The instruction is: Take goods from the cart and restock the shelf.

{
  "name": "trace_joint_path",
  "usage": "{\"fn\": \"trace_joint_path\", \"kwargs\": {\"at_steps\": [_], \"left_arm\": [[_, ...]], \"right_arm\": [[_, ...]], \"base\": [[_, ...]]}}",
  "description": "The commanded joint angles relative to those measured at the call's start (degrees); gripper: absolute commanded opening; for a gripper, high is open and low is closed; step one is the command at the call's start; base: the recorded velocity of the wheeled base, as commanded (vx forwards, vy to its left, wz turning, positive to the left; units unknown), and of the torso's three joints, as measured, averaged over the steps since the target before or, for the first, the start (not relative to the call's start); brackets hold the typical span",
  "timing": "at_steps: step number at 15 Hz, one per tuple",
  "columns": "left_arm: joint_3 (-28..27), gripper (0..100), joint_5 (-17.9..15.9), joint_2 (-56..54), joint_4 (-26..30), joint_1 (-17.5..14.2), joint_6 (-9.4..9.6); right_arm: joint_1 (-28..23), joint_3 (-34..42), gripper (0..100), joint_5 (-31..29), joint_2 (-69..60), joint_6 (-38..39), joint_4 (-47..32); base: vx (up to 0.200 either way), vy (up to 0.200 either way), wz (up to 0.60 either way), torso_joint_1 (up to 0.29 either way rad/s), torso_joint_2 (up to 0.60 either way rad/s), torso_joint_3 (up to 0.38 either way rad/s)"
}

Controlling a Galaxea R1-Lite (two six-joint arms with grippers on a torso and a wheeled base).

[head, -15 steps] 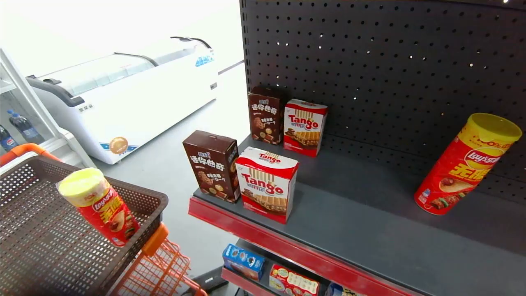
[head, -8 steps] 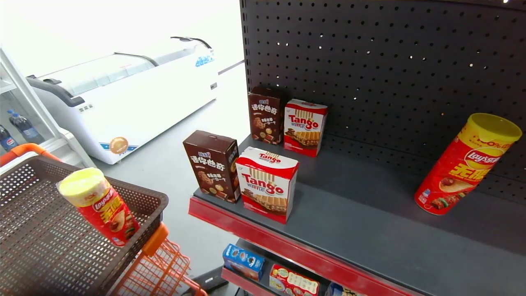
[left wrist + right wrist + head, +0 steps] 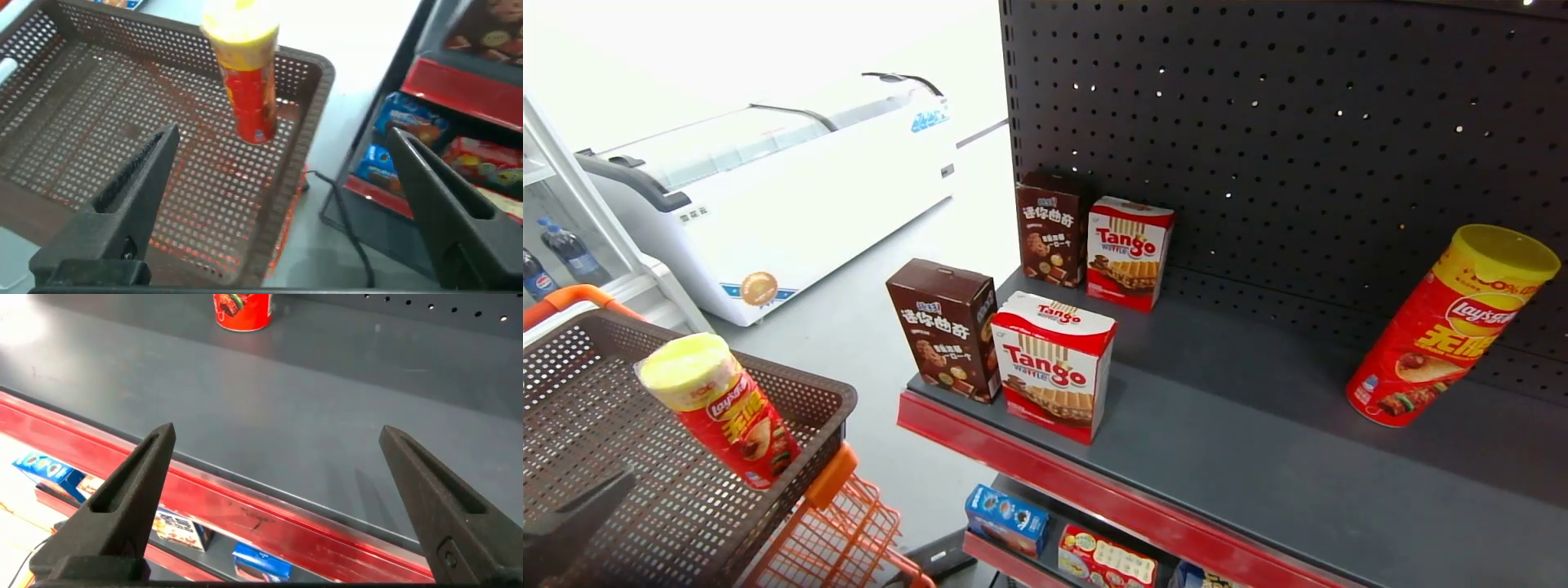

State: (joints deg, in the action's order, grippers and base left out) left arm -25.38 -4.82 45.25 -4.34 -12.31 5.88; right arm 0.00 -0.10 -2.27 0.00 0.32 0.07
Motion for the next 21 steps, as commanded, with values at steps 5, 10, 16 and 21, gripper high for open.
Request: {"fn": "trace_joint_path", "kwargs": {"at_steps": [5,10,16,21], "left_arm": [[3.1,100,-1.4,18.5,-10.2,-6.8,2.56],[9.2,100,-1.4,25.7,-26.6,-3.3,-2.01],[18.2,100,-1.6,40.8,-56.9,-4.2,-1.83],[20.9,100,-1.5,51.8,-70.6,-5.9,-1.92]], "right_arm": [[0.0,0.1,100,0.0,0.0,-0.1,0.0],[0.0,0.0,100,0.0,0.0,0.0,0.0],[0.0,0.0,100,0.0,0.0,-0.1,0.0],[0.0,0.0,100,0.0,0.0,0.0,0.0]], "base": [[0.000,0.000,0.00,0.000,0.00,0.000],[0.000,0.000,0.00,0.000,0.00,0.000],[0.000,0.000,0.00,0.000,0.00,0.000],[0.000,0.000,0.00,0.000,0.00,0.000]]}}
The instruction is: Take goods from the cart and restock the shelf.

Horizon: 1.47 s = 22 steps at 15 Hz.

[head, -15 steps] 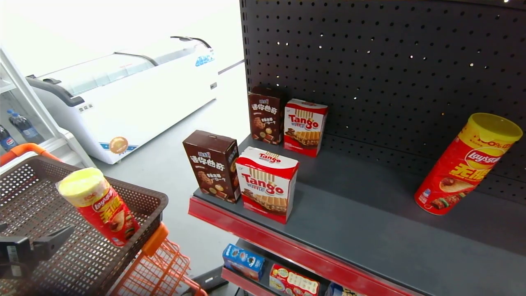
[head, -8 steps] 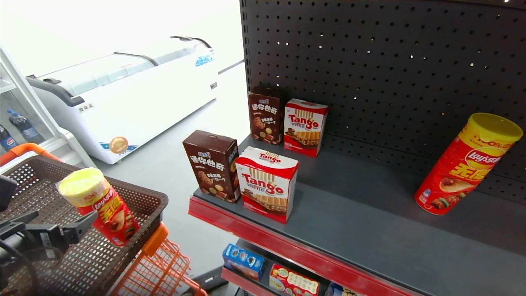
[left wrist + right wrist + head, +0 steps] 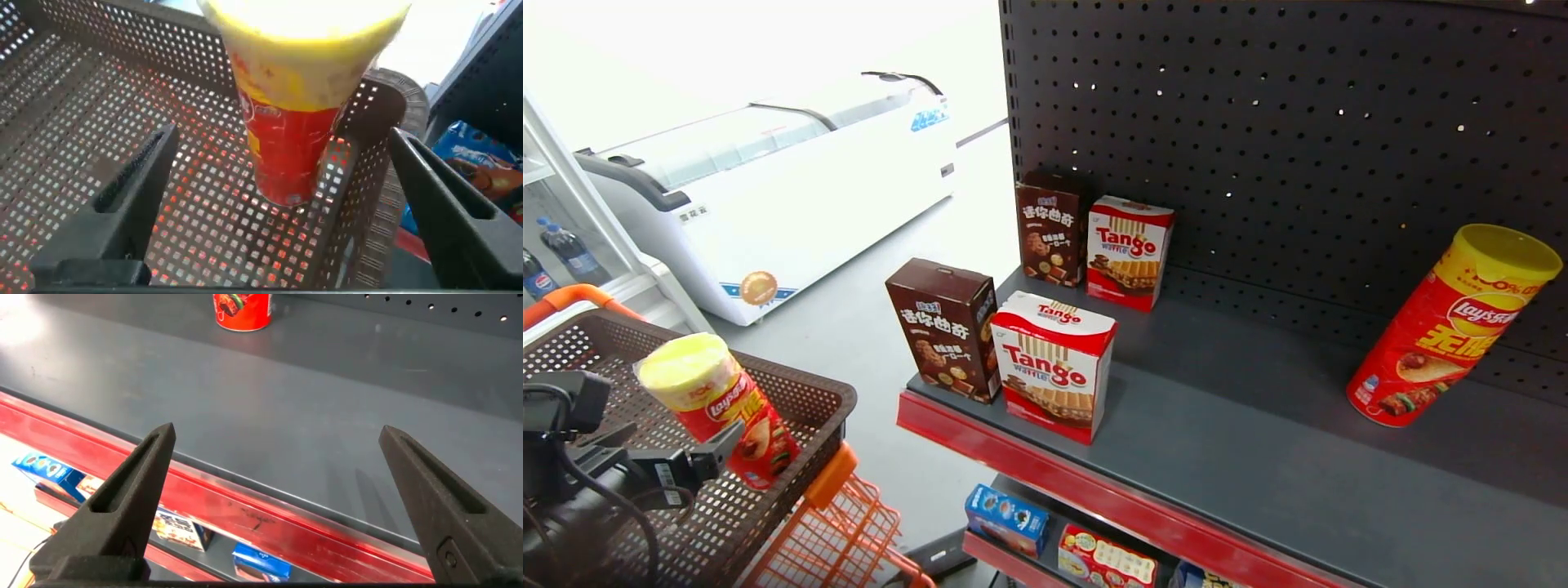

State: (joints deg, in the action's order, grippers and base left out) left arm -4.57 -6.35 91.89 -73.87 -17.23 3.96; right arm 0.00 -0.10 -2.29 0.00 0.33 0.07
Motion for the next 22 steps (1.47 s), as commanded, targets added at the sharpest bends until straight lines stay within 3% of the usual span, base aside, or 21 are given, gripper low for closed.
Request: {"fn": "trace_joint_path", "kwargs": {"at_steps": [1,13,14,19,22], "left_arm": [[-0.6,100,0.0,6.6,-1.4,-1.1,-0.01],[-12.0,100,0.0,15.9,-2.7,1.3,-0.27],[-12.5,0,0.0,16.7,-3.8,1.7,-0.71],[-14.4,0,-0.2,16.6,-3.2,2.1,-0.45],[-18.0,0,-0.4,10.2,-1.0,2.1,-0.01]], "right_arm": [[0.0,0.0,100,0.0,0.0,0.0,0.0],[0.0,0.0,100,0.0,0.0,-0.1,0.0],[0.0,0.0,100,0.0,0.0,-0.1,0.0],[0.0,0.0,100,0.0,0.0,-0.1,0.0],[0.0,0.0,100,0.0,0.0,0.0,0.0]], "base": [[0.000,0.000,0.00,0.000,0.00,0.000],[0.000,0.000,0.00,0.000,0.00,0.000],[0.000,0.000,0.00,0.000,0.00,0.000],[0.000,0.000,0.00,0.000,0.00,0.000],[0.000,0.000,0.00,0.000,0.00,0.000]]}}
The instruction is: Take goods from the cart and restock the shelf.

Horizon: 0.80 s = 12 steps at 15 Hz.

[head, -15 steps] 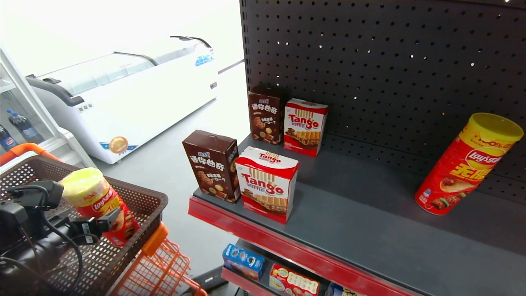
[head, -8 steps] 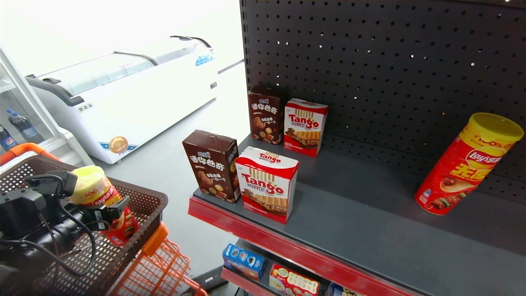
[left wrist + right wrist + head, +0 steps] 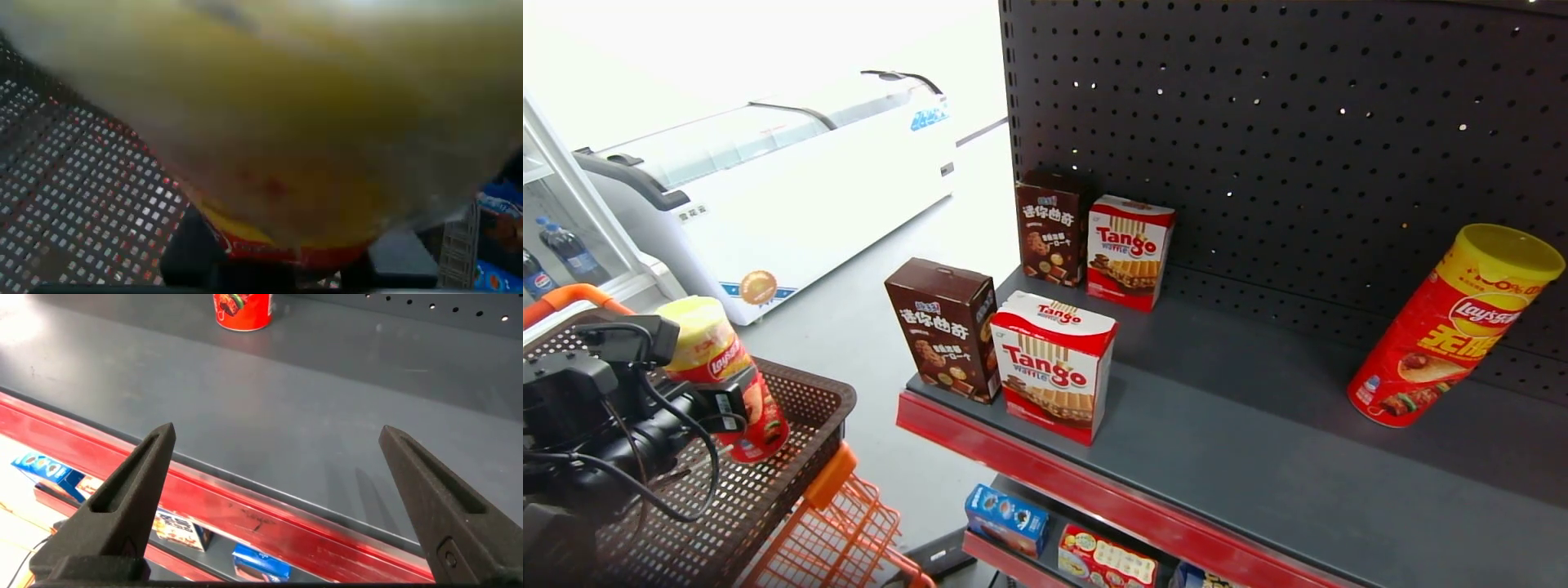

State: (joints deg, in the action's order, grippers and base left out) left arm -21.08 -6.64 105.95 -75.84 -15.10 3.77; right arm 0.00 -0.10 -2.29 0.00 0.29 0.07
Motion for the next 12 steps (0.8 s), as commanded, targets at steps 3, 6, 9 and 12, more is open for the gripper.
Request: {"fn": "trace_joint_path", "kwargs": {"at_steps": [3,6,9,12], "left_arm": [[-2.9,0,-2.9,-14.2,11.8,0.8,0.19],[-3.8,0,-7.0,-26.6,25.4,4.2,0.19],[-3.3,0,-6.9,-33.5,28.2,8.2,0.10],[-2.9,0,-7.2,-35.0,28.4,11.2,-0.34]], "right_arm": [[0.0,0.0,100,0.0,0.0,0.1,0.0],[0.0,0.0,100,0.0,0.0,0.1,0.0],[0.0,0.0,100,0.0,0.0,0.1,0.0],[0.0,0.0,100,0.0,0.0,0.0,0.0]], "base": [[0.000,0.000,0.00,0.000,0.00,0.000],[0.000,0.000,0.00,0.000,0.00,0.000],[0.000,0.000,0.00,0.000,0.00,0.000],[0.000,0.000,0.00,0.000,0.00,0.000]]}}
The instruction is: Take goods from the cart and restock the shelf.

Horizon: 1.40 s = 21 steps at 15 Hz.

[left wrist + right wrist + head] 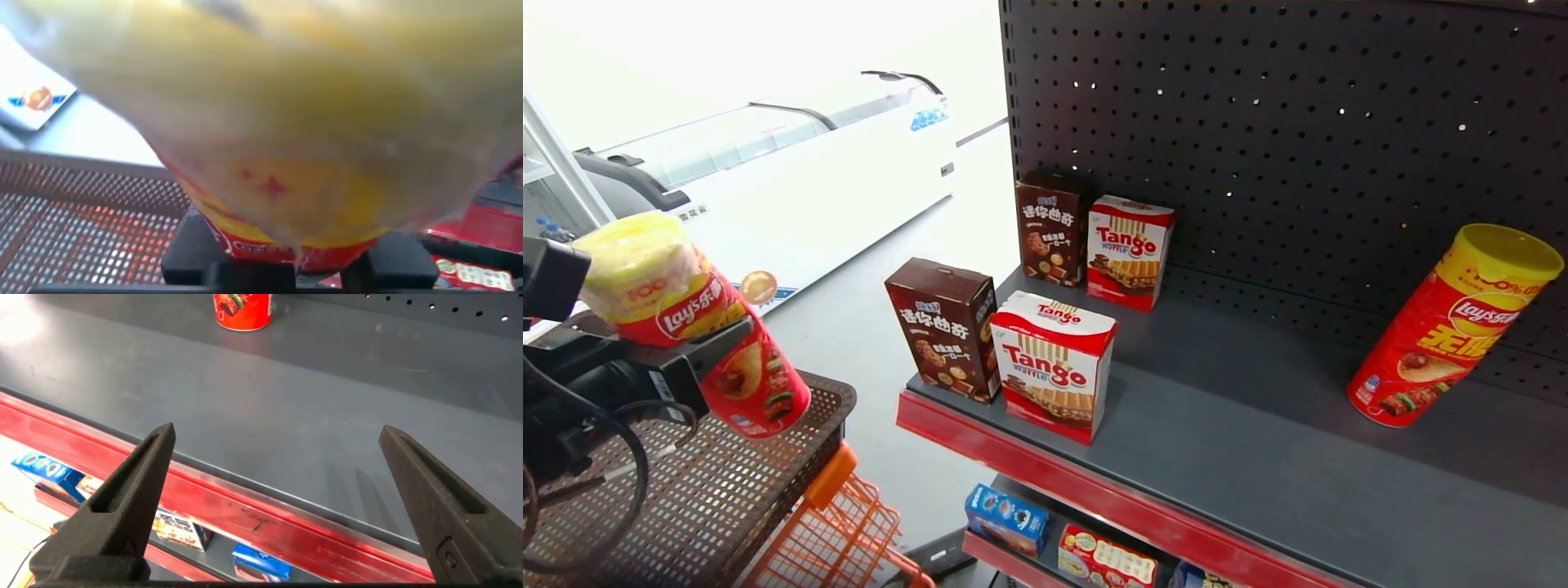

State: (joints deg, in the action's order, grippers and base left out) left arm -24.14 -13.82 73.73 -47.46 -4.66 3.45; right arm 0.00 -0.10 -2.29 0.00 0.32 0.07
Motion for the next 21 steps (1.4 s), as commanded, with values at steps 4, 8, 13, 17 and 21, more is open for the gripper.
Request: {"fn": "trace_joint_path", "kwargs": {"at_steps": [4,8,13,17,21], "left_arm": [[7.2,0,0.1,-3.0,-2.6,6.6,0.15],[9.1,0,-6.6,-0.8,-12.7,7.8,-0.02],[9.7,0,-7.8,-1.1,-12.7,8.3,-0.11],[8.9,0,-10.5,-0.7,-12.2,11.9,-0.29],[8.9,0,-13.1,-0.7,-12.0,12.0,-1.25]], "right_arm": [[0.0,0.0,100,0.0,0.0,0.0,0.0],[0.0,0.0,100,0.0,0.0,-0.1,0.0],[0.0,0.0,100,0.0,0.0,0.0,0.0],[0.0,0.0,100,0.0,0.0,0.0,0.0],[0.0,0.0,100,0.0,0.0,-0.1,0.0]], "base": [[0.000,0.000,0.00,0.000,0.00,0.000],[0.000,0.000,0.00,0.000,0.00,0.000],[0.000,0.000,0.00,0.000,0.00,0.000],[0.000,0.000,0.00,0.000,0.00,0.000],[0.000,0.000,0.00,0.000,0.00,0.000]]}}
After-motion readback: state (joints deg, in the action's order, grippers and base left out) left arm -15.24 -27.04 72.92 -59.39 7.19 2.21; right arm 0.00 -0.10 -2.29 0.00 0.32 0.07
